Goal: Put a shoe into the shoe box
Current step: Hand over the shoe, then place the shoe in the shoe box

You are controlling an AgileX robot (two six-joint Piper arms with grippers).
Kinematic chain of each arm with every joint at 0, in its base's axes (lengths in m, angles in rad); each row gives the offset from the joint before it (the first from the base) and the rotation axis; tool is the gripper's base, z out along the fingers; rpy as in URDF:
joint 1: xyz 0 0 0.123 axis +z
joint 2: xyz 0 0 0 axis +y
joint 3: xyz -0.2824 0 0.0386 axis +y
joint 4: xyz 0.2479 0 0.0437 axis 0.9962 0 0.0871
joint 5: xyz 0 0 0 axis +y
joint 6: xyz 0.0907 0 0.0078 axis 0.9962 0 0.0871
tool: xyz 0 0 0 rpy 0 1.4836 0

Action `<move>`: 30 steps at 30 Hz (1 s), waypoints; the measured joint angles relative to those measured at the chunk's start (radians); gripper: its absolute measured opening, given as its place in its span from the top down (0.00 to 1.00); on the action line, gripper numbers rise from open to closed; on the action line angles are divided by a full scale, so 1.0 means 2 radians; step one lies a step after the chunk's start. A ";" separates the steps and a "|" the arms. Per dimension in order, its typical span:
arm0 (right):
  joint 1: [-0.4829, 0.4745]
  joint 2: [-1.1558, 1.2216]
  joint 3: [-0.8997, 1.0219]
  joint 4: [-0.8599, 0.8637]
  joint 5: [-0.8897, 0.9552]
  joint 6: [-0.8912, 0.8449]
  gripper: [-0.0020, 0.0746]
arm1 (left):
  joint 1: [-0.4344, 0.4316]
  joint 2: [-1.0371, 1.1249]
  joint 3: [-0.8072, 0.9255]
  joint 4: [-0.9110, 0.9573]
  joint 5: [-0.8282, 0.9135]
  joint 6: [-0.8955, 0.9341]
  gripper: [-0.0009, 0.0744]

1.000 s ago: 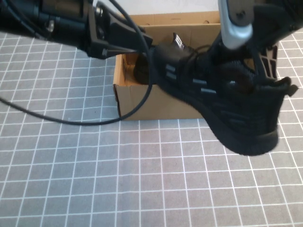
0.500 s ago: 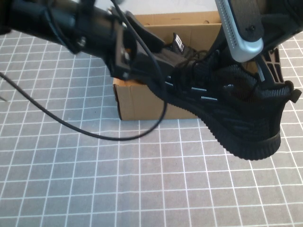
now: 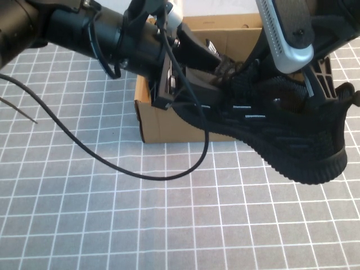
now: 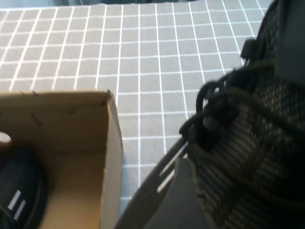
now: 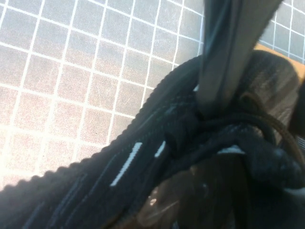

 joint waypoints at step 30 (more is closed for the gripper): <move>-0.004 0.001 0.000 -0.006 0.018 -0.040 0.96 | -0.038 0.061 -0.039 -0.020 0.020 -0.033 0.42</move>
